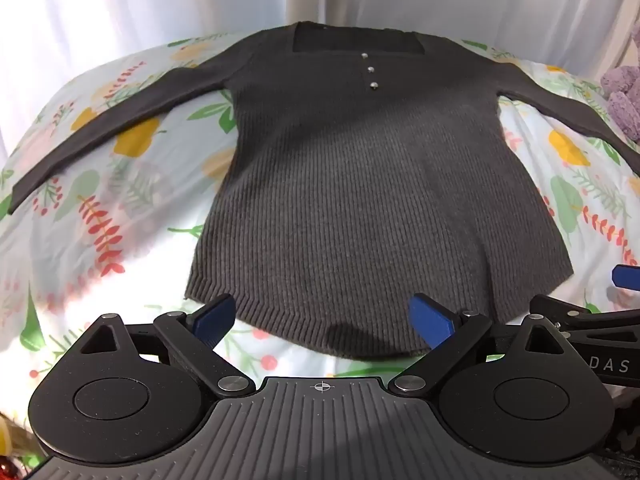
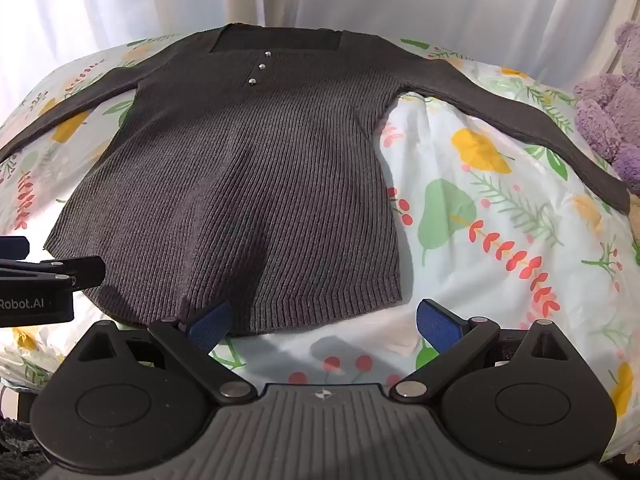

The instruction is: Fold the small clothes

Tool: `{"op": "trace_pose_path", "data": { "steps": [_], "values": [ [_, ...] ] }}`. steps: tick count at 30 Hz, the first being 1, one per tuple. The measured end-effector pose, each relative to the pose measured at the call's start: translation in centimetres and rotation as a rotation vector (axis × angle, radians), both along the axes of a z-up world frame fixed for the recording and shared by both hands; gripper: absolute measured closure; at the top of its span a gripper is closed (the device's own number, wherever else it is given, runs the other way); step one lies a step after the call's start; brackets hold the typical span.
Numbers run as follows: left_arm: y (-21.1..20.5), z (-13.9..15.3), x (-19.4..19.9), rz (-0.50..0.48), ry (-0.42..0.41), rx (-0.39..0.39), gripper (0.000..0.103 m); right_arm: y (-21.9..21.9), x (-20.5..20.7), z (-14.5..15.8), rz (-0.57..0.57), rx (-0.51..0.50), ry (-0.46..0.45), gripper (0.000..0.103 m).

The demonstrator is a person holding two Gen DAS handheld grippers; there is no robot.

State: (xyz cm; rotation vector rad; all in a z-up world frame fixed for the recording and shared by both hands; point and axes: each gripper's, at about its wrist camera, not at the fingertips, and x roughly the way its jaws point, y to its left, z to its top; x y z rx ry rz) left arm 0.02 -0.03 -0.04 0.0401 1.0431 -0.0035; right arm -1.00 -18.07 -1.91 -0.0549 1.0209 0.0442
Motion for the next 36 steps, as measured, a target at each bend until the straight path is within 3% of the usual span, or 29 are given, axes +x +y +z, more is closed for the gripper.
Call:
{"op": "trace_pose_path", "data": {
  "steps": [36],
  "values": [
    [0.15,-0.21,-0.11,0.006,0.013,0.01,0.006,0.11,-0.03,-0.14,0.009,-0.002,0.013,0.004]
  ]
}}
